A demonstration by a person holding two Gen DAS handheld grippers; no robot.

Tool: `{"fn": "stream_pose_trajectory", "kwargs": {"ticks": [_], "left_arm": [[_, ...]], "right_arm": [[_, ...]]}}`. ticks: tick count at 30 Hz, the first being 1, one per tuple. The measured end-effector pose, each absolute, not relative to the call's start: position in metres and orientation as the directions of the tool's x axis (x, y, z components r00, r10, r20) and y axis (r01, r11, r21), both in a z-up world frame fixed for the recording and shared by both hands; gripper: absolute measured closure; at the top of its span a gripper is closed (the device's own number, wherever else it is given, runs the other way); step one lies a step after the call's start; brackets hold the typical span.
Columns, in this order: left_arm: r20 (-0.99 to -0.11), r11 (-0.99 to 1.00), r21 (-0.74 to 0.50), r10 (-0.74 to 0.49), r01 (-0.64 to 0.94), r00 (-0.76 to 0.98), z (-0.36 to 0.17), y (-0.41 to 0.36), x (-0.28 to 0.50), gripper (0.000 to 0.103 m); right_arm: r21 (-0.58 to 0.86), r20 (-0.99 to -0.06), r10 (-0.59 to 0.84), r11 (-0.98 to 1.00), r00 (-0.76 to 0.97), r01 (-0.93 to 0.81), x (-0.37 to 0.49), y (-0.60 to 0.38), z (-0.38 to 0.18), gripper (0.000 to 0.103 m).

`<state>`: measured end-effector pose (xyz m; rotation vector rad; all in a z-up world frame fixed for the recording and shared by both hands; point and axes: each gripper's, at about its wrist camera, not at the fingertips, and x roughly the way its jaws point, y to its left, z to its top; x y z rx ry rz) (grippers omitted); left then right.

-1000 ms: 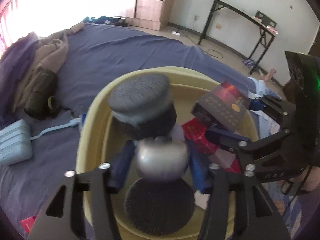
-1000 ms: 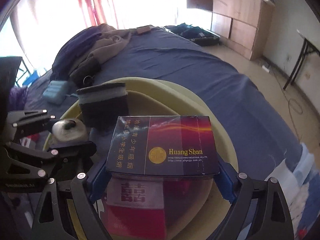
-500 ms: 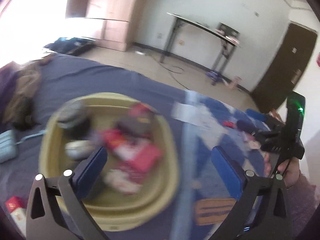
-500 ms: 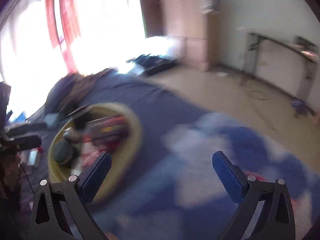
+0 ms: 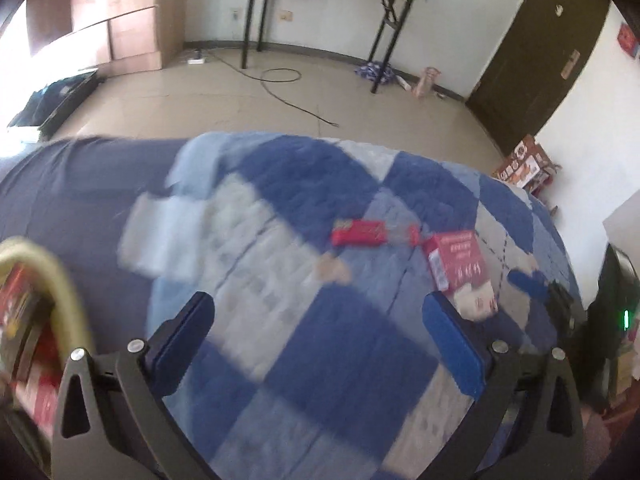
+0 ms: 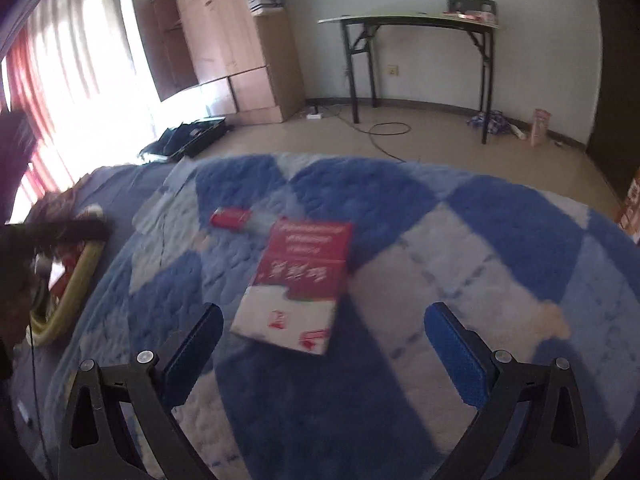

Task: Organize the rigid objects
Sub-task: 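Carry the red lighter with the left tool while the right tool carries the Hongqi box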

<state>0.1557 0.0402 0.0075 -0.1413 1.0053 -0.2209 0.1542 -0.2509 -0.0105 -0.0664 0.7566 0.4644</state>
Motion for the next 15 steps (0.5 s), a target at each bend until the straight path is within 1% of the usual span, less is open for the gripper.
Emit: {"fn": "stream_pose_trajectory", "kwargs": {"ticks": [2, 4, 5, 6, 7, 9, 10, 11, 13, 15], "left_arm": [[-0.821, 0.973, -0.187, -0.229, 0.132, 0.523, 0.004, 0.025, 0.172, 0.000], [-0.815, 0.971, -0.185, -0.237, 0.149, 0.529, -0.001, 0.013, 0.183, 0.000], [-0.815, 0.969, -0.188, -0.244, 0.158, 0.526, -0.004, 0.009, 0.189, 0.000], [-0.816, 0.968, -0.187, -0.247, 0.165, 0.523, -0.008, 0.004, 0.194, 0.000], [-0.820, 0.967, -0.189, -0.251, 0.170, 0.514, -0.014, -0.001, 0.199, 0.000], [-0.828, 0.966, -0.183, -0.250, 0.180, 0.501, -0.023, -0.008, 0.203, 0.000], [-0.832, 0.970, -0.168, -0.235, 0.176, 0.503, -0.027, -0.013, 0.204, 0.000], [-0.834, 0.971, -0.161, -0.230, 0.178, 0.502, -0.031, -0.016, 0.205, 0.000], [-0.836, 0.970, -0.164, -0.234, 0.181, 0.496, -0.037, -0.022, 0.208, 0.000], [-0.835, 0.968, -0.162, -0.238, 0.192, 0.497, -0.039, -0.029, 0.211, 0.000]], "right_arm": [[0.060, -0.682, 0.360, 0.895, 0.637, -0.441, 0.157, -0.233, -0.016, 0.000], [0.027, -0.694, 0.346, 0.889, 0.631, -0.458, 0.164, -0.222, -0.025, 0.000], [0.008, -0.702, 0.331, 0.889, 0.630, -0.459, 0.169, -0.216, -0.030, 0.002], [-0.010, -0.709, 0.316, 0.889, 0.630, -0.457, 0.173, -0.209, -0.035, 0.006], [-0.023, -0.717, 0.302, 0.891, 0.628, -0.454, 0.177, -0.207, -0.040, 0.019], [-0.015, -0.708, 0.303, 0.896, 0.638, -0.443, 0.180, -0.208, -0.041, 0.029], [-0.015, -0.703, 0.301, 0.899, 0.644, -0.437, 0.180, -0.213, -0.039, 0.039], [-0.031, -0.699, 0.290, 0.901, 0.654, -0.433, 0.181, -0.217, -0.039, 0.044], [-0.068, -0.693, 0.255, 0.908, 0.675, -0.413, 0.182, -0.230, -0.039, 0.048], [-0.061, -0.693, 0.254, 0.912, 0.675, -0.405, 0.185, -0.240, -0.040, 0.048]]}}
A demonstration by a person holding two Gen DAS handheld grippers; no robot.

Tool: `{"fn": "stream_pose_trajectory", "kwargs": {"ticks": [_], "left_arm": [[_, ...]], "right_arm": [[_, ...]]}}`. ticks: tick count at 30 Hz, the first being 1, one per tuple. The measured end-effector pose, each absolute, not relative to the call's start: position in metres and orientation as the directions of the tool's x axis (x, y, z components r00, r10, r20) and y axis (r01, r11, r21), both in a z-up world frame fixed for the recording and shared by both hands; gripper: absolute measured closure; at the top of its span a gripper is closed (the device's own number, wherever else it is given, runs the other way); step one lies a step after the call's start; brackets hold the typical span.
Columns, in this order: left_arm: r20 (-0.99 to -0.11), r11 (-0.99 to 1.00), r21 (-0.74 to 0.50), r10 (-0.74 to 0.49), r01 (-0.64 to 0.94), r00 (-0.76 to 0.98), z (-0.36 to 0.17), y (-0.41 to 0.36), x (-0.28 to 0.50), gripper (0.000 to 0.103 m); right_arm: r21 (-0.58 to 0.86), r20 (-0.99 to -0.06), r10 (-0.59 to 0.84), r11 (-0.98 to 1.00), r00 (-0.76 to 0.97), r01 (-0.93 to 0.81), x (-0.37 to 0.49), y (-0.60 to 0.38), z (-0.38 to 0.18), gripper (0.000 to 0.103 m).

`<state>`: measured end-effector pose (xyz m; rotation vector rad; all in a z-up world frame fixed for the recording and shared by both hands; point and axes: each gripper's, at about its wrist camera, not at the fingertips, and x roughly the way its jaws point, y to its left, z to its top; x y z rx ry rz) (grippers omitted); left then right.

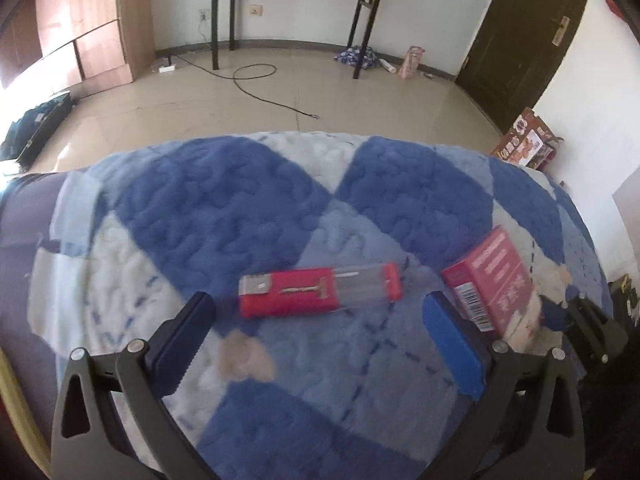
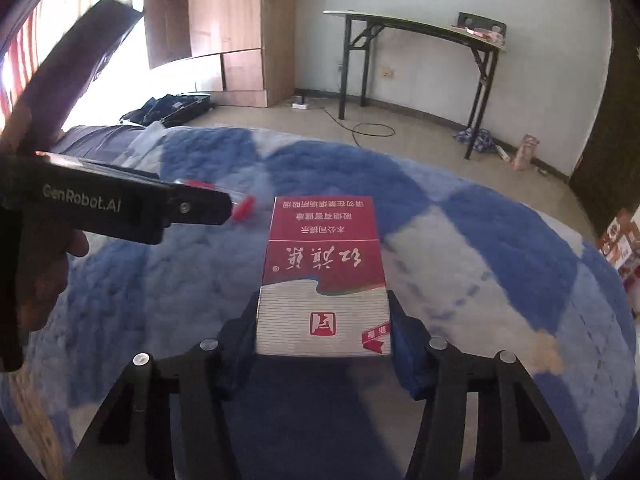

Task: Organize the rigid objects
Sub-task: 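Carry the red lighter with the left tool while the right tool carries the Hongqi box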

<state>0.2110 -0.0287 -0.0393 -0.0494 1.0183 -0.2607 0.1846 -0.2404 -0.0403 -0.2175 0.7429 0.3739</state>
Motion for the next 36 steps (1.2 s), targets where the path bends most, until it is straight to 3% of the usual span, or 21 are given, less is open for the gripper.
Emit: {"fn": "stream_pose_trajectory", "kwargs": {"ticks": [4, 6, 12, 18, 24, 28, 36], "left_arm": [[-0.825, 0.970, -0.110, -0.210, 0.215, 0.525, -0.043, -0.041, 0.217, 0.002], [-0.832, 0.976, -0.076, -0.175, 0.203, 0.527, -0.047, -0.043, 0.221, 0.019], [-0.814, 0.971, -0.072, -0.188, 0.226, 0.549, -0.035, -0.034, 0.203, 0.020], [-0.725, 0.951, -0.158, -0.295, 0.267, 0.623, 0.046, 0.050, 0.068, 0.020], [-0.652, 0.998, -0.067, -0.049, 0.008, 0.756, 0.101, 0.166, -0.052, 0.020], [-0.684, 0.987, -0.068, 0.062, -0.148, 0.727, 0.086, 0.231, -0.085, 0.020], [-0.752, 0.961, -0.107, 0.090, -0.256, 0.653, 0.019, 0.294, -0.066, 0.020]], "right_arm": [[-0.032, -0.679, 0.265, 0.921, 0.684, -0.389, 0.186, -0.254, -0.042, 0.048], [-0.042, -0.676, 0.261, 0.920, 0.689, -0.389, 0.183, -0.253, -0.040, 0.048], [-0.009, -0.666, 0.300, 0.912, 0.683, -0.410, 0.173, -0.265, -0.030, 0.048], [-0.063, -0.591, 0.416, 0.830, 0.691, -0.554, 0.137, -0.240, -0.007, 0.048], [-0.055, -0.569, 0.604, 0.649, 0.558, -0.759, 0.095, -0.153, 0.025, 0.048], [-0.012, -0.619, 0.677, 0.498, 0.398, -0.867, 0.071, -0.077, 0.021, 0.048], [-0.024, -0.688, 0.674, 0.351, 0.270, -0.936, 0.057, 0.027, 0.005, 0.048]]}}
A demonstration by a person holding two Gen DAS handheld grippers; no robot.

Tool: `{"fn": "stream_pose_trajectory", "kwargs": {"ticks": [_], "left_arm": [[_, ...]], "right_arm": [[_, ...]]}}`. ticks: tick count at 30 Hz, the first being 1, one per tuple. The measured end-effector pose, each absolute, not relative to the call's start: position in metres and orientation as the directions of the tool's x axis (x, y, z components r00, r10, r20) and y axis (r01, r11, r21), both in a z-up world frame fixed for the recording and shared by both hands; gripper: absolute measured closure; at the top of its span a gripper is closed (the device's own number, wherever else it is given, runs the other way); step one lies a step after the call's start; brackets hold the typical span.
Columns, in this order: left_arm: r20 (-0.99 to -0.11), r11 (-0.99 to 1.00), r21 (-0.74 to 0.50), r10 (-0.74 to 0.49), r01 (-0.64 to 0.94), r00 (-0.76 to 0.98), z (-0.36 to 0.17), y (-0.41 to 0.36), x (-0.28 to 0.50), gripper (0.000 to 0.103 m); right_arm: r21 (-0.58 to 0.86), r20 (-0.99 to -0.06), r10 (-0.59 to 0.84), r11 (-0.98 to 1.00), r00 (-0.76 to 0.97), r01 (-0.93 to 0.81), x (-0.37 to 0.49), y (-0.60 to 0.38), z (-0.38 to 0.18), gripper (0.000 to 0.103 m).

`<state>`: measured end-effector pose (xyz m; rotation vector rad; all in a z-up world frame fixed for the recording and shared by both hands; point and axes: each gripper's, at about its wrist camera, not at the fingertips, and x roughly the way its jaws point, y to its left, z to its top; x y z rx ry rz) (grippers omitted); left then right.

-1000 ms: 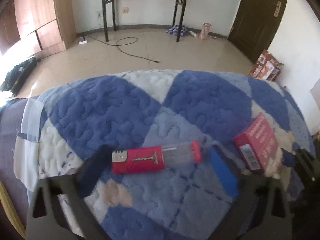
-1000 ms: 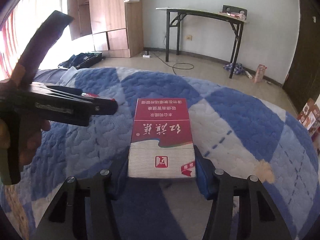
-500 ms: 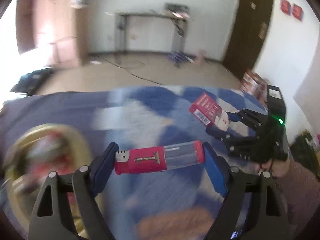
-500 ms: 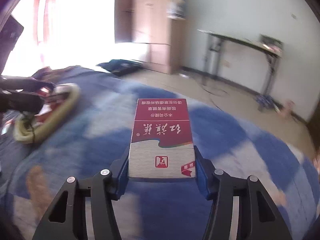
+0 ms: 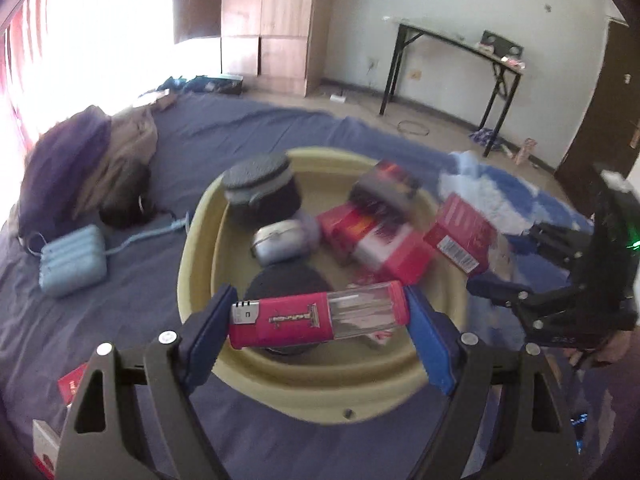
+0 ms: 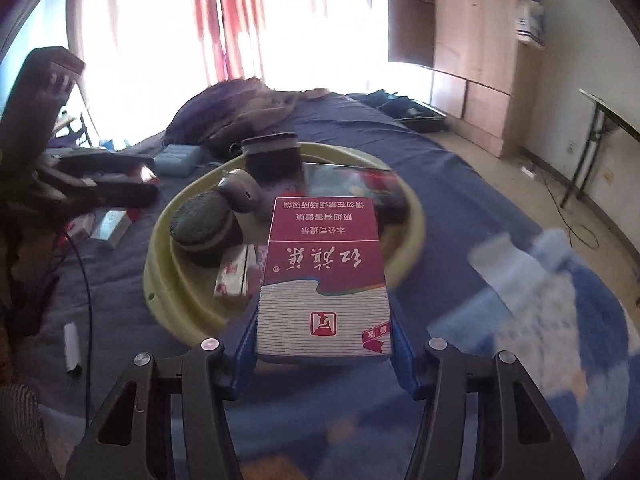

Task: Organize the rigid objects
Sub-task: 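Carry the red lighter with the left tool while the right tool carries the Hongqi box, then open both tools and withdraw them from the filled basin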

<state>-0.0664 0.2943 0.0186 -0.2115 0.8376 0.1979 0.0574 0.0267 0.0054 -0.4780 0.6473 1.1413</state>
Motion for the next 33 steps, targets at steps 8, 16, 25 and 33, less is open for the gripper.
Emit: {"fn": "stream_pose_trajectory", "kwargs": {"ticks": [8, 16, 25, 33], "left_arm": [[-0.760, 0.944, -0.150, 0.081, -0.295, 0.645, -0.005, 0.311, -0.036, 0.020], [-0.767, 0.910, -0.208, 0.077, -0.360, 0.638, -0.011, 0.327, -0.028, 0.003], [-0.699, 0.890, -0.220, 0.143, -0.400, 0.701, 0.028, 0.259, -0.095, 0.000], [-0.709, 0.911, -0.091, 0.226, -0.403, 0.668, -0.004, 0.171, -0.109, 0.000]], "right_arm": [[-0.067, -0.719, 0.641, 0.322, 0.269, -0.944, 0.078, 0.069, -0.012, 0.048], [-0.030, -0.679, 0.684, 0.336, 0.266, -0.941, 0.083, 0.086, -0.022, 0.008], [-0.212, -0.459, 0.780, 0.370, 0.426, -0.905, 0.060, 0.006, 0.014, 0.000], [-0.136, -0.680, 0.687, 0.226, 0.257, -0.965, 0.061, -0.017, -0.048, 0.000]]}}
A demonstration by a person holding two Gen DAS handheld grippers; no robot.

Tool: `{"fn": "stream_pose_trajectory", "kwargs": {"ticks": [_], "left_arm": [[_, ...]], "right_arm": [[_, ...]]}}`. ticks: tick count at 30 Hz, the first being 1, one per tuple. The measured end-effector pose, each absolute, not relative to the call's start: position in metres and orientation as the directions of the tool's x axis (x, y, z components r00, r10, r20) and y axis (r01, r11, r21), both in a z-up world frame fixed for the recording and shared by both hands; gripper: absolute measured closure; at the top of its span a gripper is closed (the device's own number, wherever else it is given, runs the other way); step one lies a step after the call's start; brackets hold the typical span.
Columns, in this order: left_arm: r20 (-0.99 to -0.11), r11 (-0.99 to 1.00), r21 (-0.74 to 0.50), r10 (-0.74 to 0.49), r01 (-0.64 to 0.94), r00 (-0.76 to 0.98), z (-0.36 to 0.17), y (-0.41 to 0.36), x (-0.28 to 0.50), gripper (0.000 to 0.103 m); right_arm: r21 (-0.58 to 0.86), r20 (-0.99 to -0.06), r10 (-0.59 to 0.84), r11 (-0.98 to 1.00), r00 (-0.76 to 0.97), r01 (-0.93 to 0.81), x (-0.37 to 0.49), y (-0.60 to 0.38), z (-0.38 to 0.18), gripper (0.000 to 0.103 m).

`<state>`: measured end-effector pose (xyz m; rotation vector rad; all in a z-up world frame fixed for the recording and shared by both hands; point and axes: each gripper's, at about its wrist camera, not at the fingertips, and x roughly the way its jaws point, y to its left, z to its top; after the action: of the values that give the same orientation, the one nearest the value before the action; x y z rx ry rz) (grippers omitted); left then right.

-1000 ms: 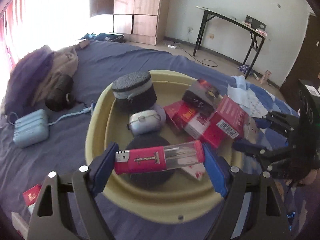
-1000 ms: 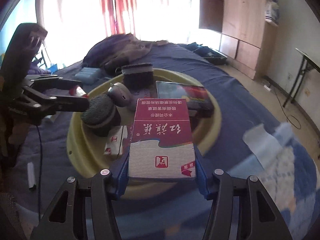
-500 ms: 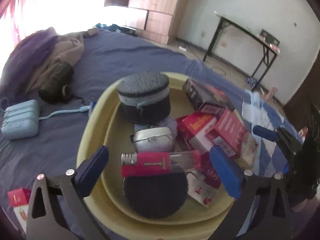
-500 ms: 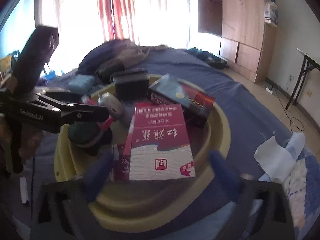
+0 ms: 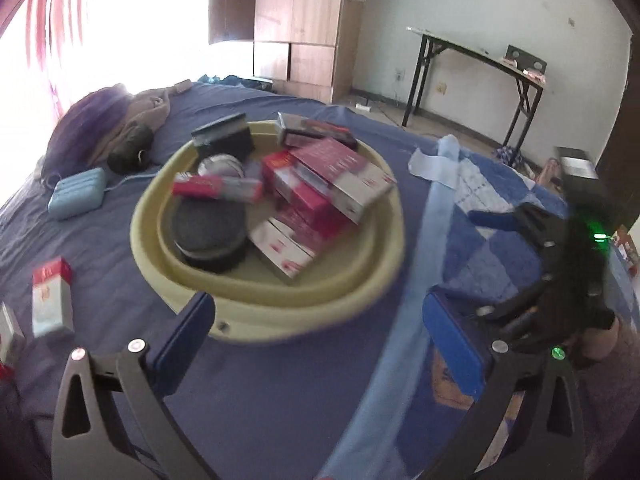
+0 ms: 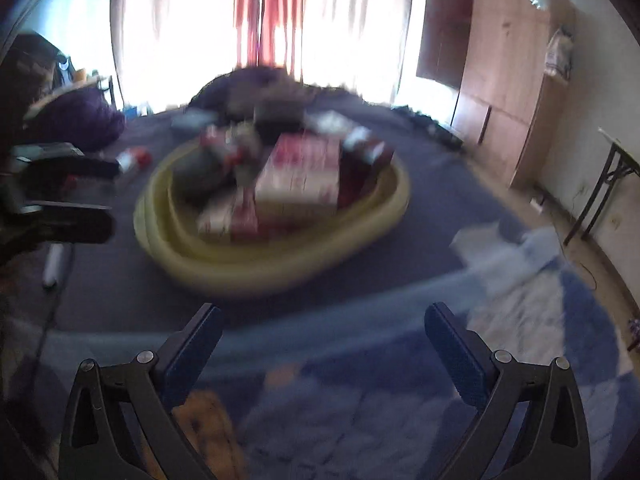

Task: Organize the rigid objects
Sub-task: 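Open both tools and withdraw them from the filled basin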

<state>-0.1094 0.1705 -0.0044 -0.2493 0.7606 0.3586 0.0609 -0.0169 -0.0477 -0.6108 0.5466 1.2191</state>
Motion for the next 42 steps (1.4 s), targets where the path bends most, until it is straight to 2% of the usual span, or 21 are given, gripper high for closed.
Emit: {"fn": "stream_pose_trajectory", "kwargs": {"ticks": [4, 8, 12, 20, 42], "left_arm": [[-0.761, 0.909, -0.035, 0.245, -0.415, 0.601, -0.040, 0.164, -0.097, 0.000], [-0.777, 0.853, -0.055, 0.290, -0.520, 0.558, -0.060, 0.185, -0.092, 0.000], [-0.823, 0.817, -0.063, 0.283, -0.573, 0.493, -0.080, 0.200, -0.084, 0.000], [-0.802, 0.801, -0.021, 0.344, -0.598, 0.489, -0.083, 0.197, -0.073, 0.000], [-0.803, 0.801, -0.022, 0.342, -0.599, 0.488, -0.083, 0.195, -0.073, 0.000]], "right_arm": [[-0.152, -0.740, 0.630, 0.186, 0.237, -0.971, 0.060, 0.003, -0.066, 0.000], [-0.100, -0.773, 0.604, 0.189, 0.196, -0.977, 0.073, 0.021, -0.076, 0.000], [-0.086, -0.768, 0.610, 0.205, 0.196, -0.975, 0.085, 0.032, -0.076, 0.000], [-0.180, -0.769, 0.580, 0.205, 0.267, -0.962, 0.083, 0.054, -0.081, 0.000], [-0.172, -0.777, 0.573, 0.204, 0.260, -0.964, 0.084, 0.058, -0.085, 0.000]]}}
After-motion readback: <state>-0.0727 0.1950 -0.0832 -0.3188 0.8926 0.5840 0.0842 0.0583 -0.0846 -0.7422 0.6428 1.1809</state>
